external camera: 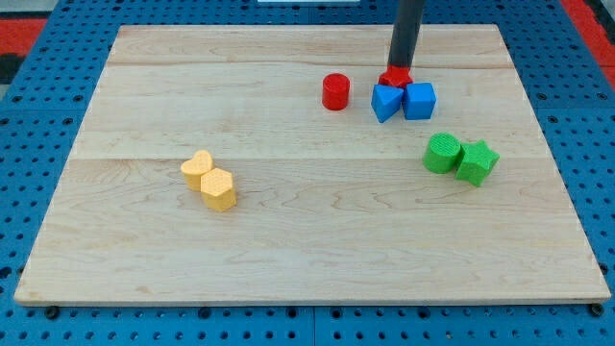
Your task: Move the red circle into the blue triangle
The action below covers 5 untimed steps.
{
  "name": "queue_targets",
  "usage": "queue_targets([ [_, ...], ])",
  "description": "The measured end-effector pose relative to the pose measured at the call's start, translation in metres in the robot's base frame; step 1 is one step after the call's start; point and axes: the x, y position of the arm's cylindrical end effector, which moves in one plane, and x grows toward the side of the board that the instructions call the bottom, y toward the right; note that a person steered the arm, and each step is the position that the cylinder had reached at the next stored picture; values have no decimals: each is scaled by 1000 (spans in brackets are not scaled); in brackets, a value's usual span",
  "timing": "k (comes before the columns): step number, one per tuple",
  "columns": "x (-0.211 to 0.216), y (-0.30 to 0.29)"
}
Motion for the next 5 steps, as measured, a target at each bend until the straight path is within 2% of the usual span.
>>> queue_targets([
  [1, -14, -42],
  [5, 20, -150],
])
